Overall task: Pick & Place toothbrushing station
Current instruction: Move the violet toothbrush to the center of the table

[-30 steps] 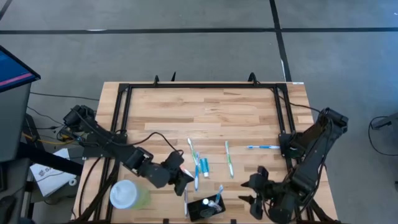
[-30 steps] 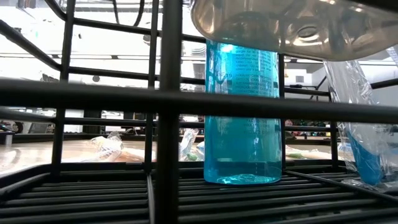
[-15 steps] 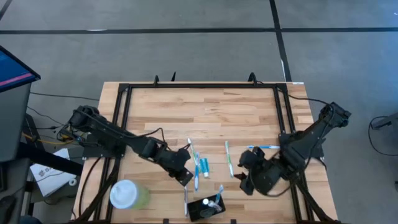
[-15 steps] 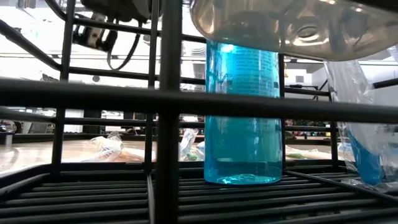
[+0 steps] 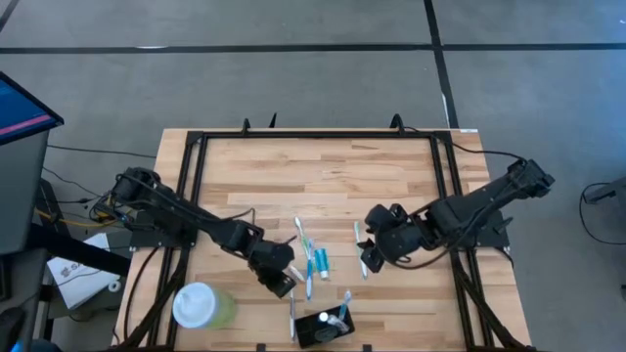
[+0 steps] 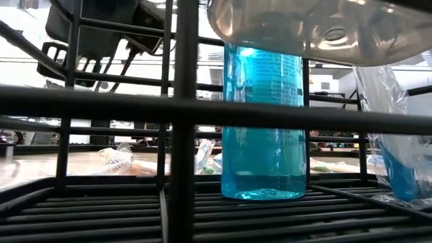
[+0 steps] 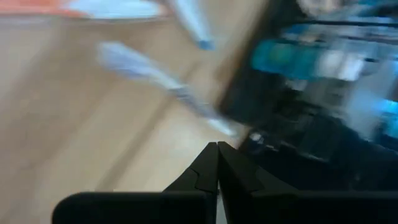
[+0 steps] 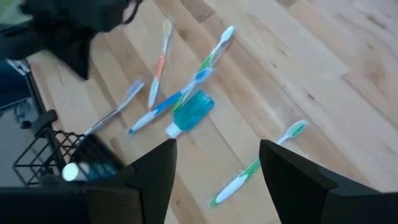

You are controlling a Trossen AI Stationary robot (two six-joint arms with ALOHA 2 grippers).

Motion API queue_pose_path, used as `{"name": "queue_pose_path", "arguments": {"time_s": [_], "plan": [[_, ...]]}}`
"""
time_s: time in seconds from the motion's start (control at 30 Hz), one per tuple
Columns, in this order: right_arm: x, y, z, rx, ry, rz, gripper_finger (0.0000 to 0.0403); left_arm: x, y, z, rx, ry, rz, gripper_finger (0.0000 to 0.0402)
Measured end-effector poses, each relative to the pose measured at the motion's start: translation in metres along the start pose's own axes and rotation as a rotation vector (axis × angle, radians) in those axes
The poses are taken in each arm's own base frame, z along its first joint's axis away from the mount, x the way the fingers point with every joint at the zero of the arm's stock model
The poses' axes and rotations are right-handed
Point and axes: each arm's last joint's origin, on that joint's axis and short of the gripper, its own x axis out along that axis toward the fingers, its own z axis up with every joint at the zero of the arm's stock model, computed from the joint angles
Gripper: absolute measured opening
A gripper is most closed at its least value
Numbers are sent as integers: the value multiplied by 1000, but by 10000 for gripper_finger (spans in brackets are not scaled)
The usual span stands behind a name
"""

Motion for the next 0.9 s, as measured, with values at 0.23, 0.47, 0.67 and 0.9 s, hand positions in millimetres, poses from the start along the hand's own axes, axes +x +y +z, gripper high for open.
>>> {"name": "queue_pose_path", "arguments": {"time_s": [0.23,0.47,0.67,0.9], "plan": [[7,-11,16,0,-12,-28,221,35,7,4,-57,72,2,0],[12,-18,25,-5,4,-30,221,59,15,9,-58,85,13,0],[13,-20,28,-6,-1,-33,221,66,21,14,-74,82,30,0],[14,-22,30,-6,-5,-38,221,65,27,24,-79,11,57,0]]}}
